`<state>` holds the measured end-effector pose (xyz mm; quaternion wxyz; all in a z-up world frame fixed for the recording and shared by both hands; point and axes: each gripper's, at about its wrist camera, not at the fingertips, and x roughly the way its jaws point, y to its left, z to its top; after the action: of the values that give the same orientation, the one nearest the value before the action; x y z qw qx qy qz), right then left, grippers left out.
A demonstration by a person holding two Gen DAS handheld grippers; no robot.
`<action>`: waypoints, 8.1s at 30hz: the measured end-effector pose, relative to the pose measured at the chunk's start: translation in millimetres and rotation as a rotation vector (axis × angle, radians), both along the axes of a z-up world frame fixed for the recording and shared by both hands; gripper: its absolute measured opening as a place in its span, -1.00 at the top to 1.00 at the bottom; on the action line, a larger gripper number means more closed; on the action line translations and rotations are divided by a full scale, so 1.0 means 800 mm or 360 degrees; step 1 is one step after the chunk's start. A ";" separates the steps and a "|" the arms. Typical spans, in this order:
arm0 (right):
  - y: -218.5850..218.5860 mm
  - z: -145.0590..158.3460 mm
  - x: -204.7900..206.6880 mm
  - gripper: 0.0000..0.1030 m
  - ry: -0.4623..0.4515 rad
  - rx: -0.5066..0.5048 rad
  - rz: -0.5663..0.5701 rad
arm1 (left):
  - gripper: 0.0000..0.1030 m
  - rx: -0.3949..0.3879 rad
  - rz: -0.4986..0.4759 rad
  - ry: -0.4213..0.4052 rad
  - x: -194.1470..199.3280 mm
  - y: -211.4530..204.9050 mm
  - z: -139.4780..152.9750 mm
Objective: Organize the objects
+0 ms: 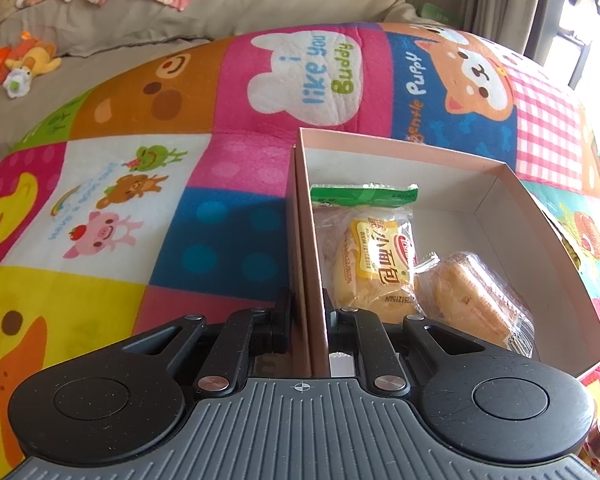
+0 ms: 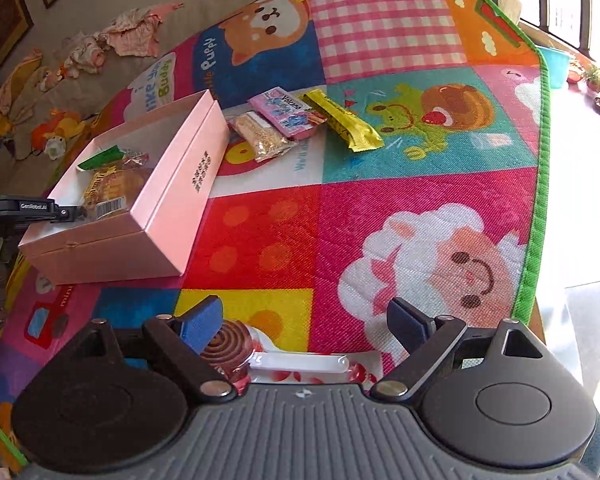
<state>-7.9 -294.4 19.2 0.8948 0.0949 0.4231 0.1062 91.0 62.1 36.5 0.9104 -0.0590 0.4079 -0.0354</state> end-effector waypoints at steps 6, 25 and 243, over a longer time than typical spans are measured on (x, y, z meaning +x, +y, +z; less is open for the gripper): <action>0.022 0.009 -0.028 -0.77 -0.0038 -0.0024 0.0166 | 0.72 0.0011 -0.0006 0.0003 -0.002 -0.002 0.000; 0.027 0.018 -0.034 -0.79 -0.0172 -0.0241 0.0153 | 0.72 0.0020 -0.0005 0.0002 -0.004 -0.004 0.001; 0.186 0.087 0.093 0.09 -0.0437 -0.0176 0.0247 | 0.64 0.0008 -0.0070 -0.0013 -0.022 -0.015 -0.005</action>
<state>66.1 -145.5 88.8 0.9371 -0.0029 0.3083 0.1634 73.5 50.0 32.2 0.9113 -0.0477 0.4054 -0.0545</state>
